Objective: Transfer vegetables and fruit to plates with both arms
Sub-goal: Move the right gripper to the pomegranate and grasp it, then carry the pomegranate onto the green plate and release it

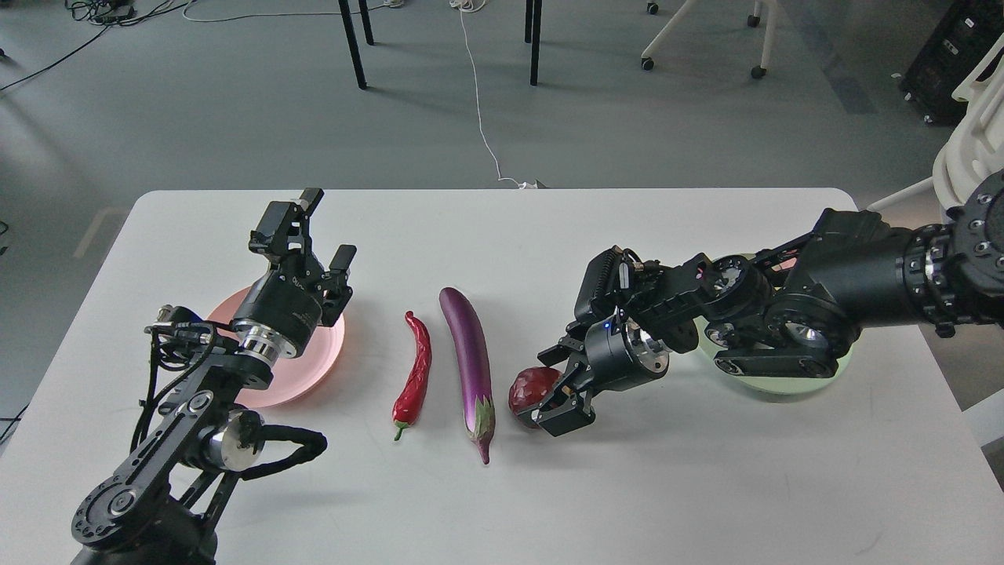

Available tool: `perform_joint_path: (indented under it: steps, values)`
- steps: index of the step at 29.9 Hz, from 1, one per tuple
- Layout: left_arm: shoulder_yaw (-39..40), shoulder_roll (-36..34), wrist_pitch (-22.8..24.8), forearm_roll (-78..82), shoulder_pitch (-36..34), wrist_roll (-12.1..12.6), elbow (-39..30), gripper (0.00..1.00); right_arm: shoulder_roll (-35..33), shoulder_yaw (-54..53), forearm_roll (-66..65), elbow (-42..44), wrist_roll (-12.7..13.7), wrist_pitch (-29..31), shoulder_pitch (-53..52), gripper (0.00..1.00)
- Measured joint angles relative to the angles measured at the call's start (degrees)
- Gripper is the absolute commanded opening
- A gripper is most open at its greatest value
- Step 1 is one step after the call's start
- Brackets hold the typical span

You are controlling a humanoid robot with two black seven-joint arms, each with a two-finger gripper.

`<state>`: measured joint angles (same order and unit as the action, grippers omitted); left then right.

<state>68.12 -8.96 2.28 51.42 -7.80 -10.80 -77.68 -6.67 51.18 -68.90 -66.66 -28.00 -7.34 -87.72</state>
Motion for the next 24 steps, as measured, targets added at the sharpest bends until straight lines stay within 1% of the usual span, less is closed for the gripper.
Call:
perform_joint_path:
  steps: [2, 4, 5, 10, 13, 17, 24]
  values:
    - [0.1, 0.0, 0.0, 0.0, 0.0, 0.0, 0.0, 0.99, 0.0, 0.2, 0.0, -0.1, 0.0, 0.0, 0.0, 0.55]
    - [0.2, 0.0, 0.0, 0.0, 0.1, 0.0, 0.0, 0.99, -0.2, 0.8, 0.0, -0.2, 0.0, 0.0, 0.0, 0.45]
    - [0.2, -0.1, 0.0, 0.0, 0.1, 0.0, 0.0, 0.99, -0.3, 1.3, 0.0, -0.2, 0.0, 0.0, 0.0, 0.45]
    - [0.2, -0.1, 0.0, 0.0, 0.1, 0.0, 0.0, 0.99, -1.9, 2.2, -0.1, -0.6, 0.0, 0.1, -0.9, 0.45]
    - [0.3, -0.1, 0.0, 0.0, 0.1, 0.0, 0.0, 0.99, -4.6, 1.4, -0.1, -1.9, 0.0, 0.1, -3.1, 0.47]
    - [0.3, -0.3, 0.0, 0.0, 0.1, 0.0, 0.0, 0.99, -10.9, 1.0, -1.3, -3.7, 0.0, 0.1, -6.8, 0.48]
    - [0.4, -0.6, 0.1, -0.1, 0.1, -0.1, 0.0, 0.99, -25.6, 1.0, -10.9, -3.8, 0.0, 0.1, -9.5, 0.5]
